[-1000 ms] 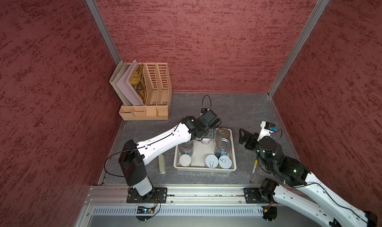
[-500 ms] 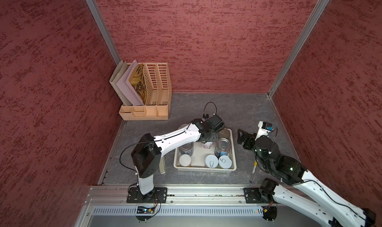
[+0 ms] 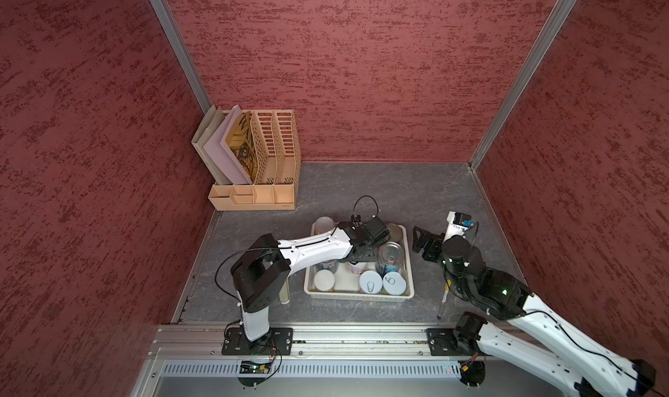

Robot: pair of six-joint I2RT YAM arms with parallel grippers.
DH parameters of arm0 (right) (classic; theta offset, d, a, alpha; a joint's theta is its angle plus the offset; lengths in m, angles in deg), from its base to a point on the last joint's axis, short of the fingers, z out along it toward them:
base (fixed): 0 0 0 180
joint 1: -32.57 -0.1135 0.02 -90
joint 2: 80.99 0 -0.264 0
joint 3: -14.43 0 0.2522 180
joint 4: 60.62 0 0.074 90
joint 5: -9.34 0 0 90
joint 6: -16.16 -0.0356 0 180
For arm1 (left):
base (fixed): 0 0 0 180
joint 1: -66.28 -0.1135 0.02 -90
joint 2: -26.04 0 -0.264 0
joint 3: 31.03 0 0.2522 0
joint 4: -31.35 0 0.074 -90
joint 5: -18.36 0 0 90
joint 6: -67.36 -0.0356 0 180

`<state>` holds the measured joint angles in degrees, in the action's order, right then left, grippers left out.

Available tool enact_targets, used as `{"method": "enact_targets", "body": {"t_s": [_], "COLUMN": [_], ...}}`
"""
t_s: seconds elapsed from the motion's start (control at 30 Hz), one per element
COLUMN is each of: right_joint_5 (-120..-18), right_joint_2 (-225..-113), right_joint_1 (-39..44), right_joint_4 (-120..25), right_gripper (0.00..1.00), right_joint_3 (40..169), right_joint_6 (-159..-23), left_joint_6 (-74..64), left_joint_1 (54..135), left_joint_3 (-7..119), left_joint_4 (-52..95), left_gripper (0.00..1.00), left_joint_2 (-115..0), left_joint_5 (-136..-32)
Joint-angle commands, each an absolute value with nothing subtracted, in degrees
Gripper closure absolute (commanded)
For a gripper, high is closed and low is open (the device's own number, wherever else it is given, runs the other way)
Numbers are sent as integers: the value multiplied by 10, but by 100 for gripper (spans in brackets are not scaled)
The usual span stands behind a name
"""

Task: Put the canned food in the basket
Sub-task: Place the canned food in the basket.

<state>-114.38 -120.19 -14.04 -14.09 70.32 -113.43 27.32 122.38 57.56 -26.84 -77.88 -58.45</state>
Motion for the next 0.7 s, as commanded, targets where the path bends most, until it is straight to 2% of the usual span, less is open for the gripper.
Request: {"method": "enact_targets", "body": {"t_s": [0.0,0.37,0.47,0.6,0.67], "right_joint_5": [-1138,-1133,-1130,-1127,-1127], "right_joint_2": [-1207,-1221,-1226,-1232,-1233], "right_joint_1": [-136,-136,-135,-135,-135], "right_joint_4": [-154,-157,-159,-160,-160], "right_gripper": [2,2,2,2,2], "right_joint_3": [709,711,712,712,713], "right_joint_6": [-1127,-1125,-1124,-1125,-1125], "left_joint_6": [288,312,318,324,325], "left_joint_1": [1231,1260,1267,1268,1269], "left_joint_3": [563,522,519,512,510], "left_joint_4": [-249,-240,-245,-244,-242], "left_gripper": [67,65,61,49,48], "left_joint_2": [-777,-773,-774,-785,-791], "left_joint_5": [-567,-562,-551,-550,-550]}}
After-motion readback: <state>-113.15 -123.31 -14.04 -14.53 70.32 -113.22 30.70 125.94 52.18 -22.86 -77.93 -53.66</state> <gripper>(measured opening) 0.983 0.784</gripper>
